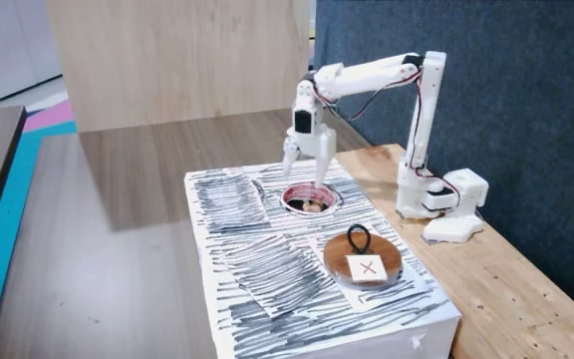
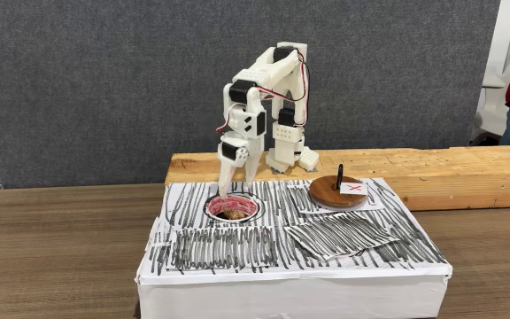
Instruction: Pick the brown debris from the hole.
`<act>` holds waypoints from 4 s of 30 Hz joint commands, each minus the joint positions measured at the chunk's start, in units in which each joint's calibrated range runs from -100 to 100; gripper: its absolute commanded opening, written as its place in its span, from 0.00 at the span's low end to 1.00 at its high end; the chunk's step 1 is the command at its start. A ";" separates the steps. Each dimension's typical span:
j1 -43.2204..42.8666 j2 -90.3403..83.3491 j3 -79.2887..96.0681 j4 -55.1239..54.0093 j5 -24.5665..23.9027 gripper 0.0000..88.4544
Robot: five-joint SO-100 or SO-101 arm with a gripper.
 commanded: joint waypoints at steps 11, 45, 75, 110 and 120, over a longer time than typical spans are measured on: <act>0.68 -1.38 3.51 -3.77 0.17 0.33; 0.61 -1.38 13.79 -17.53 0.17 0.33; 0.02 -1.29 18.08 -23.65 0.06 0.34; 0.61 7.58 18.53 -37.57 -0.46 0.28; 0.61 7.50 18.53 -37.65 -0.46 0.02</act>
